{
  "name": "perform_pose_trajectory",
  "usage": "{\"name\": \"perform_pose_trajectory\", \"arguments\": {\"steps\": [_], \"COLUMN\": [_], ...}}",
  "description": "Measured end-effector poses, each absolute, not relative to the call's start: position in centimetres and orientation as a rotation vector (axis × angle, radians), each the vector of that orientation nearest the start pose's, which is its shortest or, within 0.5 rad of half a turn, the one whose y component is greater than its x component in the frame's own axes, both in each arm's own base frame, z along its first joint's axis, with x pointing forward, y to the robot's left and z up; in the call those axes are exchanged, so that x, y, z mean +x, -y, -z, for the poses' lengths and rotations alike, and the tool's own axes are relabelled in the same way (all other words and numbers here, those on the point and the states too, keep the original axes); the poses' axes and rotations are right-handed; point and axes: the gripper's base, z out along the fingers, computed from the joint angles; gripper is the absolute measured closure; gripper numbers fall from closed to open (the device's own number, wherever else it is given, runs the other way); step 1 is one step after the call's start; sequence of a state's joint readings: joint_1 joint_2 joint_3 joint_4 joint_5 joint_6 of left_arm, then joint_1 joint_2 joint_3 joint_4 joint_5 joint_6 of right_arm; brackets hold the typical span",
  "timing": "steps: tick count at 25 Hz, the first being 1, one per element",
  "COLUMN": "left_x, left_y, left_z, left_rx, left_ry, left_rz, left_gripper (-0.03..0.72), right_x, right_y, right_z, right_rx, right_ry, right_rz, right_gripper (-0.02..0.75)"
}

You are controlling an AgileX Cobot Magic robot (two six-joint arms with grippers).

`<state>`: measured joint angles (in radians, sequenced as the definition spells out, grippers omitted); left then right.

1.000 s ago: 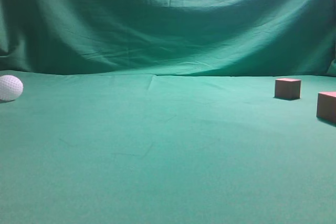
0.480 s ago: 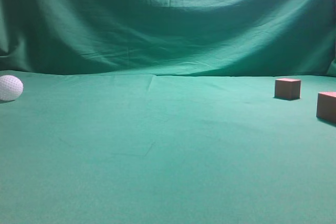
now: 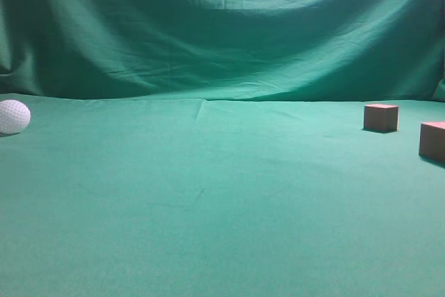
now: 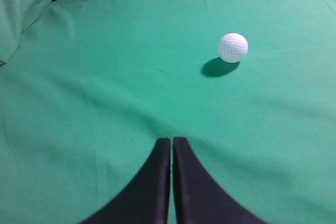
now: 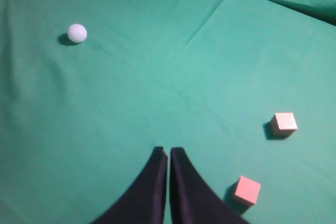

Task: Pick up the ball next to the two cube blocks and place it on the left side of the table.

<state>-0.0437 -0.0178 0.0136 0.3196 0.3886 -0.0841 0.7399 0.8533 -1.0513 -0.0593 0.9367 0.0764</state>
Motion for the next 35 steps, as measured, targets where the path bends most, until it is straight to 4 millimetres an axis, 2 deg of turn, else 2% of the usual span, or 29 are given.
{"name": "perform_pose_trajectory", "arguments": {"steps": [5,11,17,23,27,31,35], "left_x": [5.2,5.2,5.2,5.2,5.2,5.2,5.2], "left_y": [-0.9,-0.9,-0.9,-0.9,-0.9,-0.9,-0.9], "left_z": [-17.6,-17.6,-17.6,-17.6,-17.6,-17.6,-17.6], "left_rx": [0.155,0.155,0.155,0.155,0.155,0.155,0.155], "left_ry": [-1.848,-1.848,-1.848,-1.848,-1.848,-1.848,-1.848], "left_rz": [-0.228,-0.228,-0.228,-0.228,-0.228,-0.228,-0.228], "left_gripper": [0.688,0.688,0.688,0.688,0.688,0.688,0.688], "right_x": [8.4,5.5,5.3,5.5,5.7,5.6,5.4], "right_y": [-6.8,-3.4,-1.9,-0.6,-0.4,-0.3,-0.3], "right_z": [-37.2,-33.9,-28.7,-23.6,-20.6,-18.2,-17.8], "right_rx": [-0.722,-0.663,-0.433,-0.202,-0.126,-0.097,-0.075], "right_ry": [-2.045,-1.849,-1.732,-1.761,-1.788,-1.815,-1.802], "right_rz": [-0.370,-0.334,-0.210,-0.052,-0.029,-0.045,-0.064], "right_gripper": [0.738,0.738,0.738,0.738,0.738,0.738,0.738]}}
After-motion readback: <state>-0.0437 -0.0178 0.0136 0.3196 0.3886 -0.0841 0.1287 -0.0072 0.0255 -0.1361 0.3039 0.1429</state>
